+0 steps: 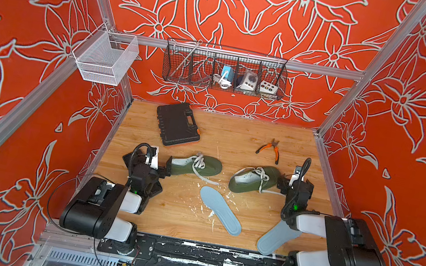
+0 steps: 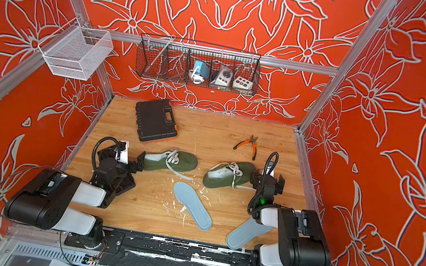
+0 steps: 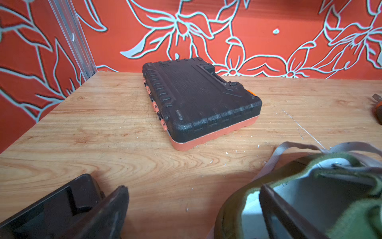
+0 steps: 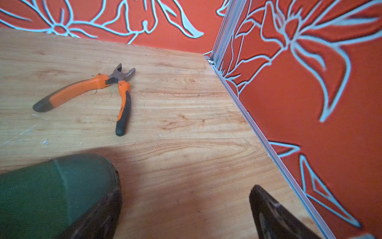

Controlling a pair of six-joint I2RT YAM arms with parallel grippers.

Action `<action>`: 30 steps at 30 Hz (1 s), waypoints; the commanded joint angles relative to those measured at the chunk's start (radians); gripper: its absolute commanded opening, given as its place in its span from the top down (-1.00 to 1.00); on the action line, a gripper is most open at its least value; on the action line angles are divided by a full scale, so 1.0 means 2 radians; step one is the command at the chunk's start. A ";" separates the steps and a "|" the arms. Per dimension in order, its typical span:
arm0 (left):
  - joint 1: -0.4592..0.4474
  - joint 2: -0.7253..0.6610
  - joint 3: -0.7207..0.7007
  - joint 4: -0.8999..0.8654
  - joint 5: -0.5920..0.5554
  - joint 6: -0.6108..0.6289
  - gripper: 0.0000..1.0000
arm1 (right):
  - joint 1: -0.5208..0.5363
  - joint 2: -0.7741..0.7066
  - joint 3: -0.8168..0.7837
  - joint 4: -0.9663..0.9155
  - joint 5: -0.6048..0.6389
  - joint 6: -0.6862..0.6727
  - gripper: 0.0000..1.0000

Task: Insert the insole into the shoe
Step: Adjust the shoe at the center of the board.

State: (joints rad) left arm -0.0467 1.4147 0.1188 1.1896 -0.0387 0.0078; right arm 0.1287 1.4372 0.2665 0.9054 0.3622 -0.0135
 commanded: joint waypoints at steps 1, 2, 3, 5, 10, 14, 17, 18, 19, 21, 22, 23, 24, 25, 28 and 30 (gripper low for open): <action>0.002 -0.005 0.004 0.004 0.005 0.008 -0.95 | -0.001 -0.003 0.010 0.000 -0.004 0.002 -0.96; 0.002 -0.004 0.004 0.006 0.006 0.008 -0.95 | -0.002 -0.002 0.010 0.000 -0.004 0.003 -0.96; 0.002 -0.005 0.004 0.005 0.006 0.008 -0.95 | -0.002 -0.002 0.010 -0.001 -0.004 0.002 -0.96; 0.002 -0.004 0.004 0.005 0.005 0.008 -0.95 | -0.001 -0.003 0.010 0.000 -0.004 0.002 -0.96; 0.003 -0.004 0.004 0.005 0.006 0.007 -0.96 | -0.002 -0.002 0.010 0.000 -0.004 0.003 -0.96; 0.003 -0.004 0.005 0.004 0.006 0.007 -0.95 | -0.001 -0.002 0.010 0.000 -0.004 0.002 -0.96; 0.003 -0.004 0.005 0.004 0.005 0.008 -0.95 | -0.001 -0.003 0.011 -0.001 -0.005 0.002 -0.96; 0.003 -0.004 0.005 0.005 0.006 0.008 -0.95 | -0.001 -0.003 0.011 -0.001 -0.004 0.002 -0.97; 0.002 -0.005 0.004 0.005 0.005 0.008 -0.95 | -0.001 -0.003 0.010 -0.001 -0.004 0.003 -0.96; 0.002 -0.005 0.003 0.008 0.002 0.008 -0.95 | -0.002 -0.004 0.009 0.000 -0.004 0.002 -0.96; -0.001 -0.009 0.006 0.001 -0.016 0.003 -0.95 | -0.002 -0.005 0.008 0.004 0.000 0.003 -0.96; -0.003 -0.019 0.012 -0.017 -0.032 -0.002 -0.95 | -0.002 -0.008 0.008 0.003 0.010 0.006 -0.96; -0.004 -0.032 0.021 -0.043 -0.038 -0.003 -0.95 | -0.002 -0.014 0.009 -0.007 0.010 0.007 -0.96; -0.005 -0.047 0.036 -0.080 -0.047 -0.004 -0.95 | -0.001 -0.019 0.011 -0.019 0.009 0.008 -0.97; -0.009 -0.078 0.074 -0.157 -0.080 -0.011 -0.95 | -0.002 -0.013 0.006 0.001 0.010 0.006 -0.96; -0.013 -0.096 0.080 -0.172 -0.090 -0.014 -0.95 | -0.001 -0.014 0.006 -0.002 0.009 0.006 -0.96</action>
State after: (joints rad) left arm -0.0612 1.2739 0.2481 0.9588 -0.1520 -0.0055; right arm 0.1287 1.4200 0.2665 0.8932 0.3653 -0.0097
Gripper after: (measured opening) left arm 0.976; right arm 0.982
